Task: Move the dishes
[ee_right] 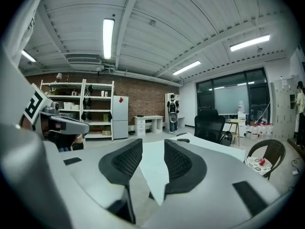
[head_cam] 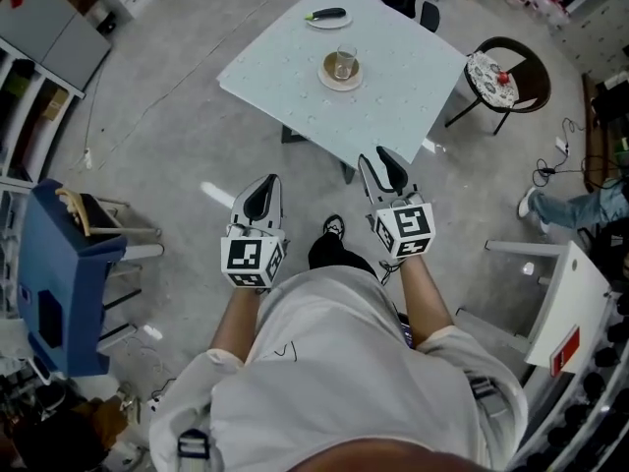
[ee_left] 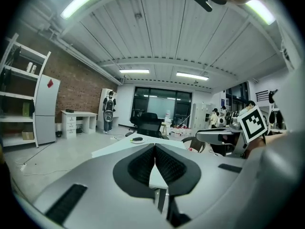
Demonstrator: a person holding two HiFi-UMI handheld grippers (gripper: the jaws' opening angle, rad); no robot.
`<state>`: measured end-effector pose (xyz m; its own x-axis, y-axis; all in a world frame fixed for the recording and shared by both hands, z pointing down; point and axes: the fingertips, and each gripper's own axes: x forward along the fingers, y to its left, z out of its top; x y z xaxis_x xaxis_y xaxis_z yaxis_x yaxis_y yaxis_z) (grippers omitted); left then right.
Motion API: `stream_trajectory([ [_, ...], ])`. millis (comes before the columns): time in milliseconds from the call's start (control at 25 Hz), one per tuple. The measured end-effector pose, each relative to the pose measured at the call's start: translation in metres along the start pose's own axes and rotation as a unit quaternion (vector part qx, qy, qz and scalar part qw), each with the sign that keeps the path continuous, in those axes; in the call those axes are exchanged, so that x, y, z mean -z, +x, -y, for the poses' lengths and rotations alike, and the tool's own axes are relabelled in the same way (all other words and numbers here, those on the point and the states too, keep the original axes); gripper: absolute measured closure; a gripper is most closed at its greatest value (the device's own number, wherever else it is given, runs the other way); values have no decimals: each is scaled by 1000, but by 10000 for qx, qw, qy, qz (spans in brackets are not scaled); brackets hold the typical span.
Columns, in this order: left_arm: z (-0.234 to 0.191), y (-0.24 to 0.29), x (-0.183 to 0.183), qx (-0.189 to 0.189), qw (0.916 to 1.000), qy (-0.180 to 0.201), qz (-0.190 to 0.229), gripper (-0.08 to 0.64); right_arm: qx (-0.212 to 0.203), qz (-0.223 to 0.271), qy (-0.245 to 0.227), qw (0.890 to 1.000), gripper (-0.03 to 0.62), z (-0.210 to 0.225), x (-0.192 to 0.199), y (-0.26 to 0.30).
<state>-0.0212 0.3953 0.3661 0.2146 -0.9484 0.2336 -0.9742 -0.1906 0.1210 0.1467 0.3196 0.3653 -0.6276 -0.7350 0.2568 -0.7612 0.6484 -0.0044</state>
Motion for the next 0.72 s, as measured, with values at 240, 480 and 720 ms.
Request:
stream_trajectory([
  [240,5,93,-29,156,9998,91,-94,540,-3,-2,124,9999,445,64,-15,48],
  [480,13,164,-26,231,9990,83,-368,540,-24,-87,236,9997,443,116,-10,89],
  [720,-6,215,-30,255,9984,92,-504,540,-35,-207,360,9991,439,143,-4,130],
])
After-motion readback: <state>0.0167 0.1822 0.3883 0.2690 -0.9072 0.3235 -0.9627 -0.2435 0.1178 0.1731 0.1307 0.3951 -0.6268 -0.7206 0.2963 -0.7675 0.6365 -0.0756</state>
